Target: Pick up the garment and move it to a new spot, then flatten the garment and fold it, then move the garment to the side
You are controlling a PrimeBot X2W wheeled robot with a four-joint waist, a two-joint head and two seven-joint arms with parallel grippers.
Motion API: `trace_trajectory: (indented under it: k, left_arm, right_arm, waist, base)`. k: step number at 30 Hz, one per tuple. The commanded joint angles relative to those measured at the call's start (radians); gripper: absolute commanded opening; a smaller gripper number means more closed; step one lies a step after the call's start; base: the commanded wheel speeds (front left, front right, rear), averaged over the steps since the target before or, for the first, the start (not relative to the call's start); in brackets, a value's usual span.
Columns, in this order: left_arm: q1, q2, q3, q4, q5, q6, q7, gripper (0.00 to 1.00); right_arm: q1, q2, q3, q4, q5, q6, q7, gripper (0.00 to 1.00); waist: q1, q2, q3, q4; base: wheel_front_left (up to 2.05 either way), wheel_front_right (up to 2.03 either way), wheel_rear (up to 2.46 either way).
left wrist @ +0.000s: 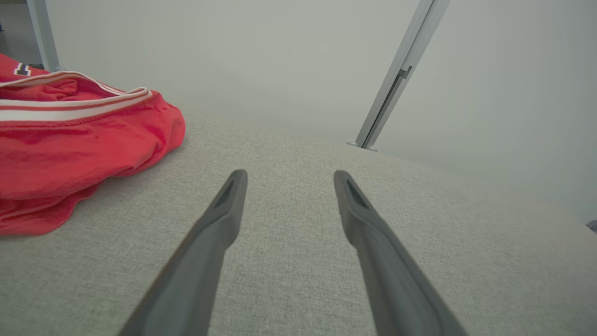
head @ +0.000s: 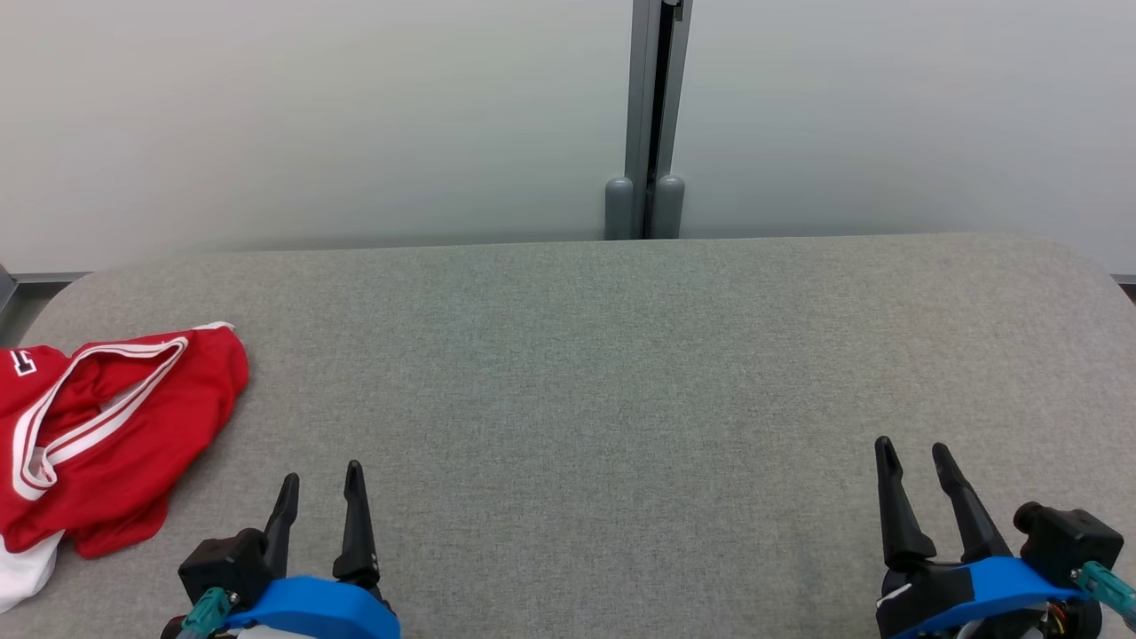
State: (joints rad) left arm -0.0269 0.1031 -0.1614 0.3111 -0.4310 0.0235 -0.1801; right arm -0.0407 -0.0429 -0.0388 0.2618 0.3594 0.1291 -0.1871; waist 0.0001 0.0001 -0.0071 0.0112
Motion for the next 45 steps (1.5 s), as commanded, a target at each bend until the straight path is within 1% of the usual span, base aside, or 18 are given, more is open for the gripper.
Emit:
trace_trajectory:
  k: [1,4,16,22,34,45]
  left_arm:
    - [-0.002,0.007,-0.002,-0.003,0.018,0.004,-0.009,1.0]
    - [0.001,0.012,-0.008,-0.002,0.044,0.011,-0.015,1.0]
    - [0.011,0.023,-0.033,-0.001,0.115,0.028,-0.027,1.0]
    - [0.015,0.028,-0.043,0.0,0.143,0.03,-0.028,1.0]
    - [0.023,0.039,-0.064,0.001,0.205,0.052,-0.043,1.0]
    - [0.023,0.038,-0.058,-0.004,0.177,0.055,-0.047,1.0]
  right_arm:
    - [-0.002,-0.009,0.002,-0.004,-0.015,0.002,-0.007,1.0]
    - [0.0,-0.009,0.004,-0.001,-0.05,0.002,-0.011,1.0]
    - [0.004,-0.01,0.007,0.005,-0.13,0.002,-0.028,1.0]
    - [0.004,-0.011,0.009,0.008,-0.174,0.002,-0.038,1.0]
    - [0.008,-0.011,0.015,0.017,-0.249,0.003,-0.057,1.0]
    - [0.007,-0.011,0.011,0.018,-0.232,0.002,-0.057,1.0]
  waist:
    - [0.0,-0.0001,0.0,0.001]
    - [0.0,-0.0001,0.0,0.002]
    - [0.0,-0.0001,0.0,0.003]
    - [0.0,-0.0001,-0.001,0.003]
    - [-0.0001,-0.0001,-0.002,0.005]
    - [-0.0001,-0.0001,-0.003,0.008]
  base:
    - [0.0,0.0,0.0]
    - [0.0,0.0,0.0]
    - [0.0,0.0,0.0]
    - [0.0,0.0,0.0]
    - [0.0,0.0,0.0]
    - [0.0,0.0,0.0]
